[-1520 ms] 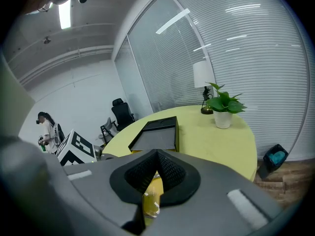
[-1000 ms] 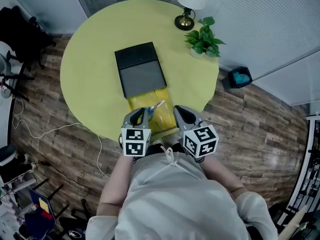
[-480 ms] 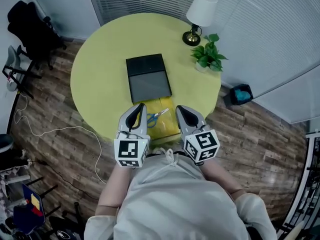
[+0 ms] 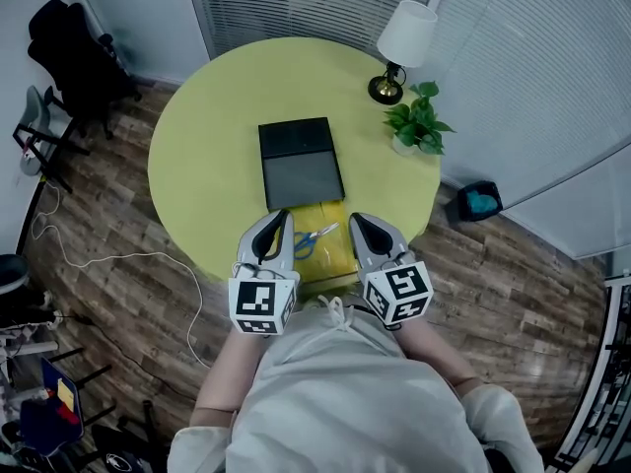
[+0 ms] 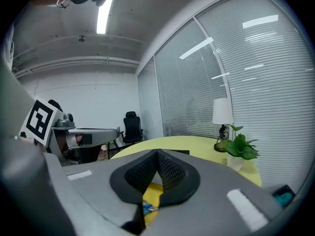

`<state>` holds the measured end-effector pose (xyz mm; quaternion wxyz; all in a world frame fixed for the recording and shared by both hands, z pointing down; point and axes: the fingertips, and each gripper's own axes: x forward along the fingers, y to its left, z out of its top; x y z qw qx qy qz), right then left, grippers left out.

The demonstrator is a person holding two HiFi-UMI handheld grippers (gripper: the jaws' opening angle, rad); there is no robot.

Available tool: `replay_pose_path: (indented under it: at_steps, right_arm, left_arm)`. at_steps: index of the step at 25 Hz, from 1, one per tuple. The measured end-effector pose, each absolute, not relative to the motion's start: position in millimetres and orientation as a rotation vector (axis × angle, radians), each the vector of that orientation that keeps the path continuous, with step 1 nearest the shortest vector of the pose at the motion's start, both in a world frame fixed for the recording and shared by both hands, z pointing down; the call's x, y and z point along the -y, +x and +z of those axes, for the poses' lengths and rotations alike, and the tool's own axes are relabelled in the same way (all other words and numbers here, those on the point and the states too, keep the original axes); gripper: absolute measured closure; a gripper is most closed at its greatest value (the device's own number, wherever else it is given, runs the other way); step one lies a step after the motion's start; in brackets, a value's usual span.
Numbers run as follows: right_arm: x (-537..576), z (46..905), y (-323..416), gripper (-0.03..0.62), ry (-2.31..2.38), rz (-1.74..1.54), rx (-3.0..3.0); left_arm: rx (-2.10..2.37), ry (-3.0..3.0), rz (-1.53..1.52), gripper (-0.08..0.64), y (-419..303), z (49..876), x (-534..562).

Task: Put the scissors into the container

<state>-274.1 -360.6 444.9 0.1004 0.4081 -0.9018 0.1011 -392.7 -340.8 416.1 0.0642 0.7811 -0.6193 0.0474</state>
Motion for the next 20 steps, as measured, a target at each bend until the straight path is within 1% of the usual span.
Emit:
replay_pose_path:
  at_steps: [20]
  right_arm:
    - [358.9, 467.4, -284.1, 0.592, 1.177, 0.313, 2.616]
  left_arm:
    - [1.831, 2.316, 0.188, 0.554, -398.0, 435.6, 336.7]
